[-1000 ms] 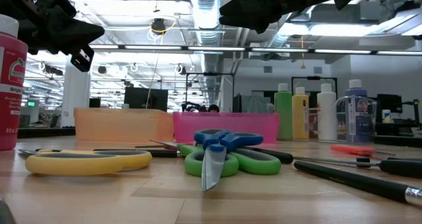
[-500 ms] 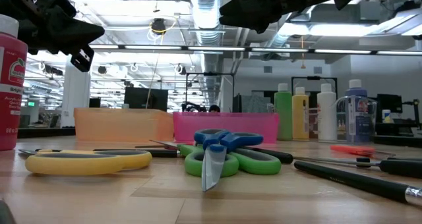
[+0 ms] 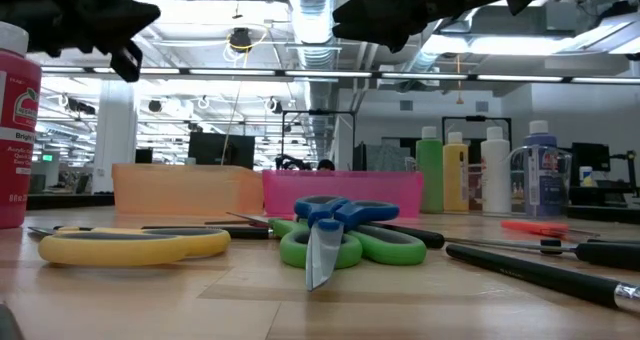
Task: Pick & Place Paint Supplies
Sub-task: Put the pink paint bottle into the transparent bin
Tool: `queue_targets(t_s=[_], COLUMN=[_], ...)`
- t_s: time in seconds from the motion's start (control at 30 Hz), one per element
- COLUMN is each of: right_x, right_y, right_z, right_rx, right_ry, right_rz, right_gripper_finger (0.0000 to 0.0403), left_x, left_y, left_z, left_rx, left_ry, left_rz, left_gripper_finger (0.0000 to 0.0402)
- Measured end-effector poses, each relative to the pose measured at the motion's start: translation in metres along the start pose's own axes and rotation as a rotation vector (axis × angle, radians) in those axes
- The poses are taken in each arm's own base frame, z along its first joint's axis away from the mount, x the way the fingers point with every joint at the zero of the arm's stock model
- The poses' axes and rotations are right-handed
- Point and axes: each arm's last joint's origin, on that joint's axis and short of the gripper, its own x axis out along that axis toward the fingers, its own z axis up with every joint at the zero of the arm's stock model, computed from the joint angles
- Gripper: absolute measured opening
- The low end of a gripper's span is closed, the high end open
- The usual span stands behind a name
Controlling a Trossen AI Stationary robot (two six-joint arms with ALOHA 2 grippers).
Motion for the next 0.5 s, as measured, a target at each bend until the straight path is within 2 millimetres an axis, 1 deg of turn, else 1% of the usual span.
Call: queue_targets(t_s=[0.13,0.27,0.37,0.5], right_x=[0.0,0.0,0.0,0.0], right_y=[0.0,0.0,0.0,0.0], right_z=[0.0,-0.001,-0.003,-0.004], right_rx=[0.0,-0.001,-0.005,-0.006], right_ry=[0.0,0.01,0.035,0.043], right_rz=[0.0,0.001,0.002,0.002], right_gripper_finger=[0.0179,0.0179,0.0179,0.0179], left_x=[0.008,0.018,0.025,0.031], left_y=[-0.003,-0.006,-0.012,-0.021], left_z=[0.014,0.025,0.038,0.06], left_rx=[-0.054,-0.118,-0.156,-0.17], left_ry=[0.146,0.361,0.474,0.521], left_rz=[0.046,0.083,0.031,-0.076], left_gripper_finger=[0.0,0.0,0.0001,0.0016])
